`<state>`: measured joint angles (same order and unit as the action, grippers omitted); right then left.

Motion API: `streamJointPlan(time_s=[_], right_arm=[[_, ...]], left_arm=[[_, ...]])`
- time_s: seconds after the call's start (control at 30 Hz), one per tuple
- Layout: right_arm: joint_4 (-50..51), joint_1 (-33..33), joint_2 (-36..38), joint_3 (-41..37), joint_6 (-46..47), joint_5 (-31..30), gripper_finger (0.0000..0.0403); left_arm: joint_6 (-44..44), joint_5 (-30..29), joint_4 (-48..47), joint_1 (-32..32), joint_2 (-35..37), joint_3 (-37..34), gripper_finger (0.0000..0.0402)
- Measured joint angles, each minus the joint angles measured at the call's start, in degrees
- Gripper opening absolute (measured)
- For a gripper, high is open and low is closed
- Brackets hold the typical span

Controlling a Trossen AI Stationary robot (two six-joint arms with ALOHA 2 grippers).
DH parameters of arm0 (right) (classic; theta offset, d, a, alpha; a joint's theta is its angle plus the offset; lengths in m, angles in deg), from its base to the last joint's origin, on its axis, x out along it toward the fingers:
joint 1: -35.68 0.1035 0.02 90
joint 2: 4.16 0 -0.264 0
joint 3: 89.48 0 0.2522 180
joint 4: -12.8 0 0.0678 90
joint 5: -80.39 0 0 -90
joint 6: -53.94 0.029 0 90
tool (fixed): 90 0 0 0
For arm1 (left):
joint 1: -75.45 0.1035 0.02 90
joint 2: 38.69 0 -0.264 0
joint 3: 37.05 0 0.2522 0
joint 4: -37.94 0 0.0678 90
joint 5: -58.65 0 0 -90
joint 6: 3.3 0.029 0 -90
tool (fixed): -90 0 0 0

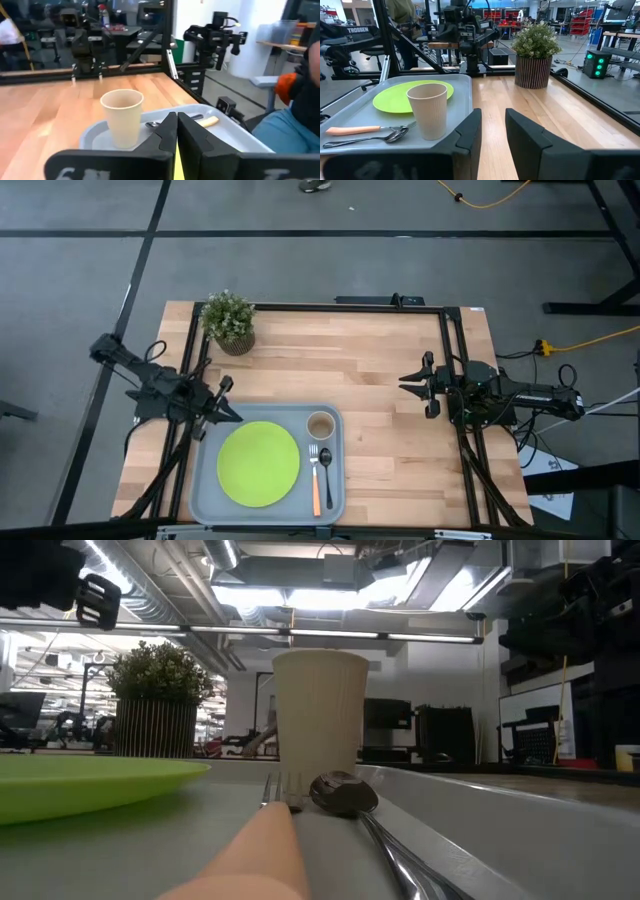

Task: Pick and place plate/cup/fork/spoon on tray
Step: Return to Home Position

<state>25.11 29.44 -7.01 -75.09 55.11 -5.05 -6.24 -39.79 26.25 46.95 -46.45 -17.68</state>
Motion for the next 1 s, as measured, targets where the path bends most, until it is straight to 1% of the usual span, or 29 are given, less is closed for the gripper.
streamJointPlan(time_s=[0.07, 0.17, 0.23, 0.37, 0.5, 0.57, 0.63, 0.73, 0.8, 0.87, 0.93, 1.0], right_arm=[[0.0, -0.01, -0.02, 0.0, -0.02, 0.0, 0.0092], [0.0, -0.02, -0.02, 0.0, 0.0, 0.0, 0.0092], [0.0, -0.01, -0.01, 0.0, -0.02, 0.0, 0.0092], [0.0, -0.01, -0.01, 0.0, -0.01, 0.0, 0.0092], [0.0, -0.02, 0.0, 0.0, -0.11, 0.0, 0.0092], [0.0, -0.01, -0.02, 0.0, 0.0, 0.0, 0.0092], [0.0, -0.01, -0.02, 0.0, -0.1, 0.0, 0.0092], [-0.02, 0.0, -0.02, 0.0, 0.02, 0.0, 0.0092], [-0.04, 0.0, -0.02, 0.0, -0.05, 0.0, 0.0092], [-0.02, 0.0, -0.02, 0.0, -0.11, 0.0, 0.0092], [-0.02, 0.0, -0.02, 0.0, -0.14, 0.0, 0.0092], [-0.01, 0.0, -0.02, 0.0, -0.13, 0.0, 0.0092]], left_arm=[[1.28, 0.86, 0.07, 1.13, 1.13, -0.56, 0.001], [1.48, -1.99, -0.24, 2.93, 1.97, -0.84, 0.0015], [1.41, -2.6, -0.8, 4.23, 1.93, -0.88, 0.0017], [4.03, -1.07, -0.77, 6.8, 2.16, -0.88, 0.0019], [7.67, -1.32, -0.29, 9.27, 3.9, -1.28, 0.0014], [7.85, -1.45, -0.38, 10.6, 5.12, -2.84, 0.0011], [7.8, -1.17, 1.72, 11.75, 7.14, -5.15, 0.0009], [8.11, -1.2, 1.66, 13.27, 7.6, -5.19, 0.0005], [11.2, -1.08, 1.86, 14.0, 7.62, -5.19, 0.0003], [16.97, -0.37, 1.48, 14.24, 7.62, -5.19, 0.0001], [21.72, 1.64, -0.28, 14.26, 7.56, -5.19, 0.0001], [22.99, 4.5, -0.73, 14.64, 7.28, -5.19, 0.0001]])
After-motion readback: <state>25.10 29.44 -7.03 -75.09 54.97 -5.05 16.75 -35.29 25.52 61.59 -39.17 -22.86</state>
